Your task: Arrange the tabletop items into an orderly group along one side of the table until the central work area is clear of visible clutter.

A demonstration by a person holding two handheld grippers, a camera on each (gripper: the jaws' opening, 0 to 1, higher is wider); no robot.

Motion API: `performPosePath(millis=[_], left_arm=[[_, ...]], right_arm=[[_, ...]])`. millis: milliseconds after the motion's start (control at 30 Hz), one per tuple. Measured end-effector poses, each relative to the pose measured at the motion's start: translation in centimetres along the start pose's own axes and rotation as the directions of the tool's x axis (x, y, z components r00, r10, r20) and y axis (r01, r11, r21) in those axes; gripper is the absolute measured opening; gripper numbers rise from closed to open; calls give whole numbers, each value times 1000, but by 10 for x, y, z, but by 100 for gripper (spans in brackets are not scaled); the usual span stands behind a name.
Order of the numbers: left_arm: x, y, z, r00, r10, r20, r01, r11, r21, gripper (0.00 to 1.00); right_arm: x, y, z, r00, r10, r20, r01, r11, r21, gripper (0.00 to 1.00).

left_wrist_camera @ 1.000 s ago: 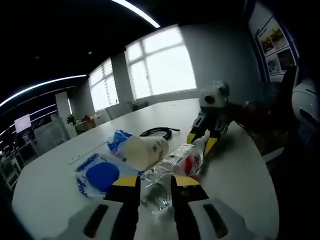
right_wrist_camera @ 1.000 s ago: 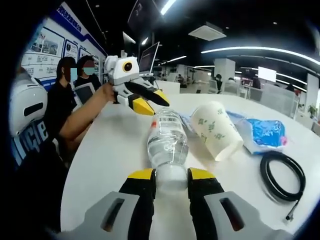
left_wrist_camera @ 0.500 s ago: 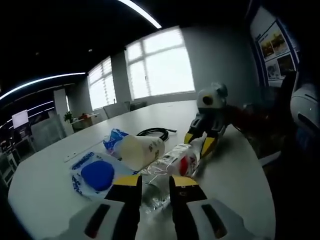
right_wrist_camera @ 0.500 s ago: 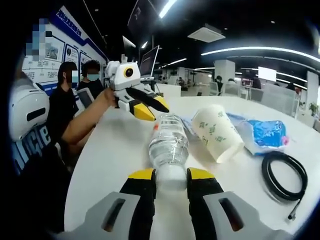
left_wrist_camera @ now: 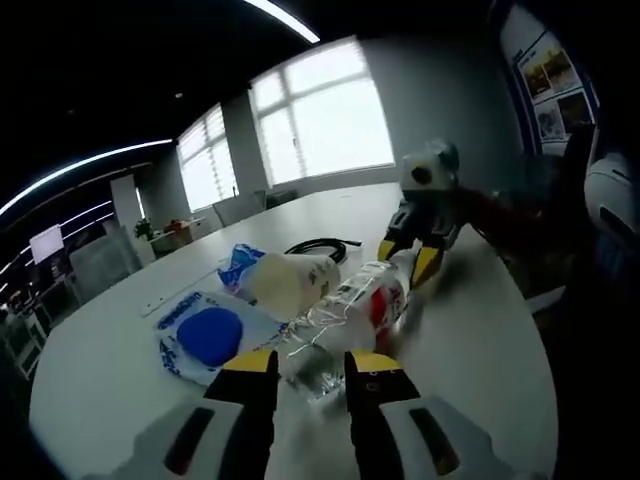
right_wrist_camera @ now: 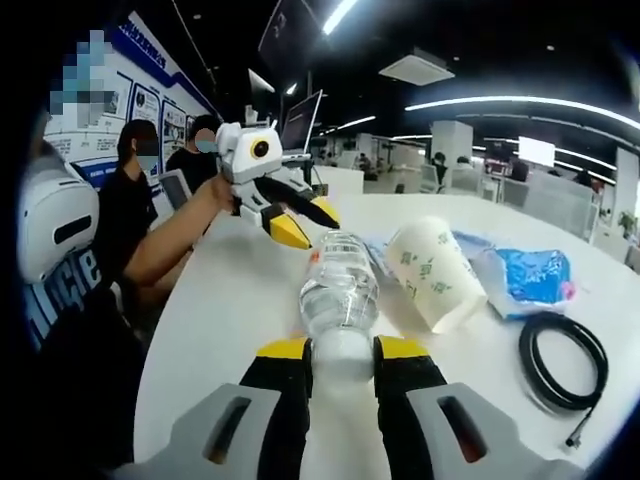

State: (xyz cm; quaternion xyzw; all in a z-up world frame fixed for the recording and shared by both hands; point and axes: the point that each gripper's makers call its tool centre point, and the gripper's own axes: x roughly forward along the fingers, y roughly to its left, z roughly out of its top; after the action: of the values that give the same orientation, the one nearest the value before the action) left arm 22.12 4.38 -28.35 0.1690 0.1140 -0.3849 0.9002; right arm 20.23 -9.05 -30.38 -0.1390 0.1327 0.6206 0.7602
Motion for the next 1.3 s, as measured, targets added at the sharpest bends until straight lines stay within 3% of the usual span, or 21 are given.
performPosePath(millis=[367, 767, 867, 1300], left_arm=[[-3, 0, -3, 1000, 1, 20, 0, 1000, -26, 26], [-5, 6, -12, 999, 27, -31, -28, 1000, -11, 27], [-4, 3, -21, 997, 20, -74, -20, 1000, 1, 26], [-8, 1, -24, 997, 22, -71, -22, 1000, -11, 26]], right_arm=[[0, 1, 7, 1000, 4, -1, -4, 1000, -29, 21], [-1, 0, 39, 997, 20, 74, -15, 998, -64, 21], [0, 0, 48, 996, 18, 90, -11, 997, -80, 21], [3, 0, 65, 992, 15, 122, -2, 994, -105, 21]])
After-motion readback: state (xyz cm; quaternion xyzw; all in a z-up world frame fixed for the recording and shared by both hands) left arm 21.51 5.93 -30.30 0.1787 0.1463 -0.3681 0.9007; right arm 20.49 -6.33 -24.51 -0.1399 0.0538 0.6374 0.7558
